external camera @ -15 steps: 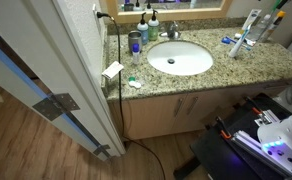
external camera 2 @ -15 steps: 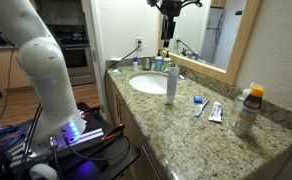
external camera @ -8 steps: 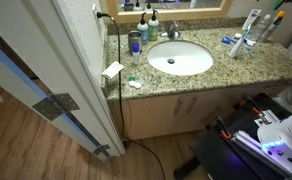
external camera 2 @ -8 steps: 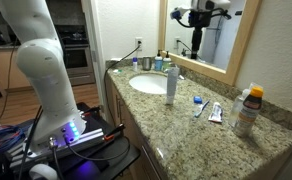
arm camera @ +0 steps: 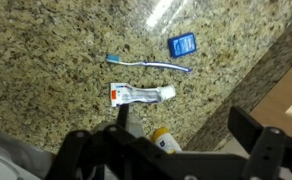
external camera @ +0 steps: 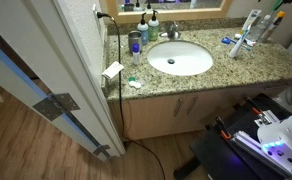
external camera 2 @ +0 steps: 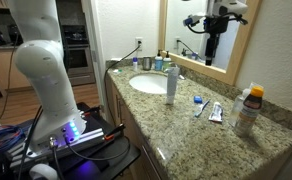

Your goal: Move the transparent bottle from the right end of the countertop to the left end

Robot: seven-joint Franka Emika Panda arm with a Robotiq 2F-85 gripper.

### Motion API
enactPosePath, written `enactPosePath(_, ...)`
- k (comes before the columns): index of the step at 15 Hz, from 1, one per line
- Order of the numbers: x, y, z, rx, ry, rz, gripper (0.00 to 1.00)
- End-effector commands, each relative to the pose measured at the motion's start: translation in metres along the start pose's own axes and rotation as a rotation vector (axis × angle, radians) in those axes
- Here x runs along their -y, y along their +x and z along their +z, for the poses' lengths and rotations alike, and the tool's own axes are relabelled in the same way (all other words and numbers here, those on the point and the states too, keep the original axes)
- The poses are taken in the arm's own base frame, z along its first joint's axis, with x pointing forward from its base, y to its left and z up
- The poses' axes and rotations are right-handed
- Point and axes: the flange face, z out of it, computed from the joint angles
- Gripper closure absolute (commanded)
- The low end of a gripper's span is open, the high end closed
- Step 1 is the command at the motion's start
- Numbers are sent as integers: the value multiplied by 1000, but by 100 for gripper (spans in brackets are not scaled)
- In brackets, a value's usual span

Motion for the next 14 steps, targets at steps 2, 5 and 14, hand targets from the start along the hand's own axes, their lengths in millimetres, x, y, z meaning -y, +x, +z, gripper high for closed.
enactPosePath(2,-10,74,50,-32,-24,254,0)
enactPosePath(5,-16,71,55,-27,-41,267,0)
enactPosePath(14,-24,118,97,-44,5,660,0)
